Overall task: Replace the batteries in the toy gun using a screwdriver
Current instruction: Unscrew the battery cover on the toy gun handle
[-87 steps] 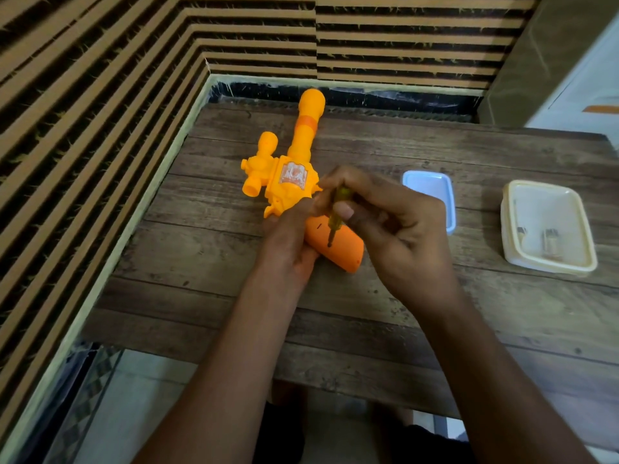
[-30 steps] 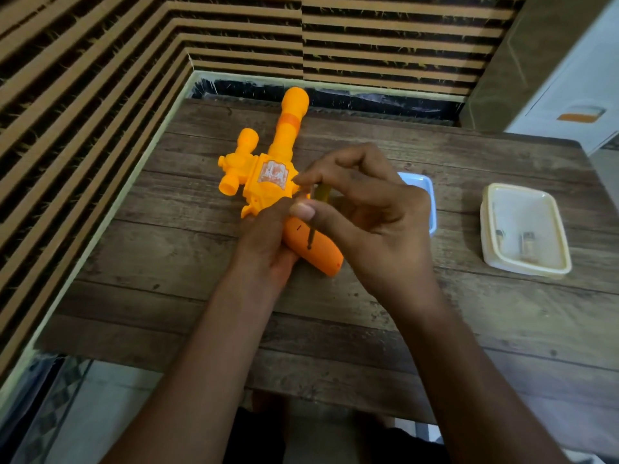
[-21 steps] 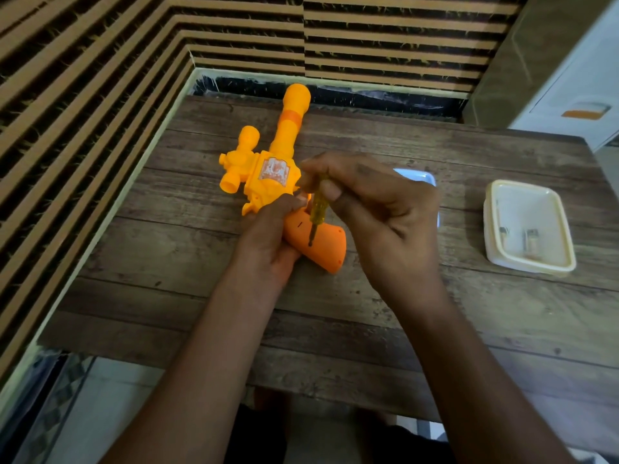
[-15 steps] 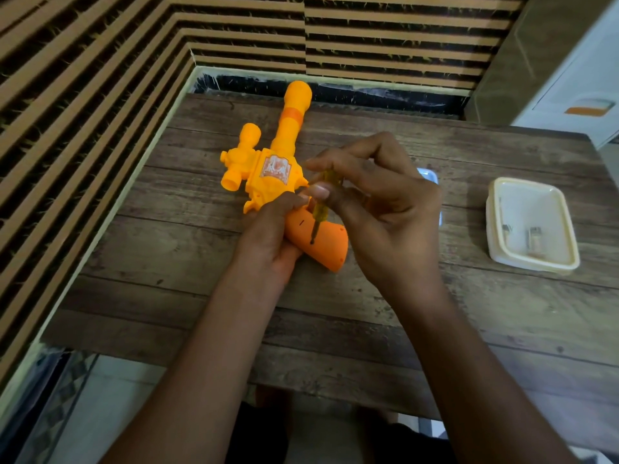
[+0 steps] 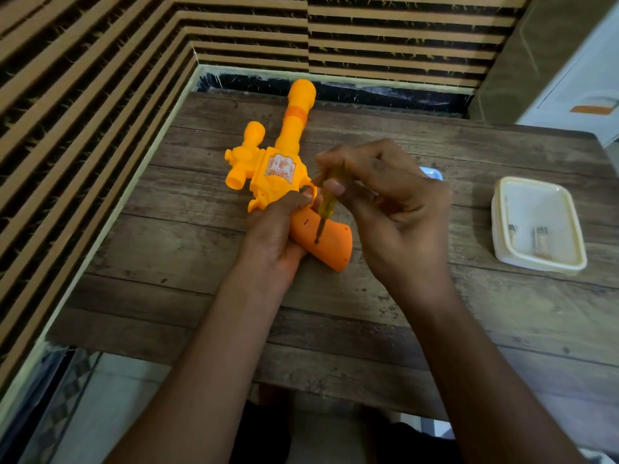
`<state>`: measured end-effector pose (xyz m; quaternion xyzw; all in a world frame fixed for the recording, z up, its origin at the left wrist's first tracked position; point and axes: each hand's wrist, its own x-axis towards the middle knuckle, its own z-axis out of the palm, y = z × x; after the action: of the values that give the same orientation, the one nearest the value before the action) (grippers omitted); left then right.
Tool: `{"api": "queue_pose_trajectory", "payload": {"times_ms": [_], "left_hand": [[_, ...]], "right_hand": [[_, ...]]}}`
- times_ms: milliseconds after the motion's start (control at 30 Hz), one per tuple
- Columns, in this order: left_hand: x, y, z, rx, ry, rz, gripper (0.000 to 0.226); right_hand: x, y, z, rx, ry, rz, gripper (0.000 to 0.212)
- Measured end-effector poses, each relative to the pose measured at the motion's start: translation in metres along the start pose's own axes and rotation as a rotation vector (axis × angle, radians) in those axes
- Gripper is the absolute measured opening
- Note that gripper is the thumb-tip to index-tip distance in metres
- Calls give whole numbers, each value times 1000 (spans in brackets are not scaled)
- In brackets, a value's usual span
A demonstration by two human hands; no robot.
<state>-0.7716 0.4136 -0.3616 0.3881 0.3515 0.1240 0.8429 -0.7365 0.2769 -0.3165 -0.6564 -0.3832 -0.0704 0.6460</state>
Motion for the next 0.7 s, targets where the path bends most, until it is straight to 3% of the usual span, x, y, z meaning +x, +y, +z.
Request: {"api": "queue_pose_trajectory", "payload": {"times_ms": [67, 167, 267, 300, 400, 567, 700], "left_hand": [[2, -2, 0, 10, 1, -11, 26], [3, -2, -2, 13, -34, 7, 29], [0, -1, -4, 16, -96, 33, 73], [0, -2, -4, 11, -100, 40, 78], [4, -5, -6, -31, -111, 42, 63], [7, -4, -4, 14, -48, 10, 40], [-1, -1, -4, 16, -150, 42, 65]], "right_hand": [[-1, 0, 0, 28, -18, 21, 27], [-2, -4, 1, 67, -18, 53, 24], [-1, -7, 3, 48, -7, 59, 20], [0, -6, 3, 35, 2, 54, 20], [1, -3, 1, 4, 22, 33, 21], [1, -4, -3, 61, -91, 33, 30], [-1, -5, -2, 70, -111, 39, 23]]}}
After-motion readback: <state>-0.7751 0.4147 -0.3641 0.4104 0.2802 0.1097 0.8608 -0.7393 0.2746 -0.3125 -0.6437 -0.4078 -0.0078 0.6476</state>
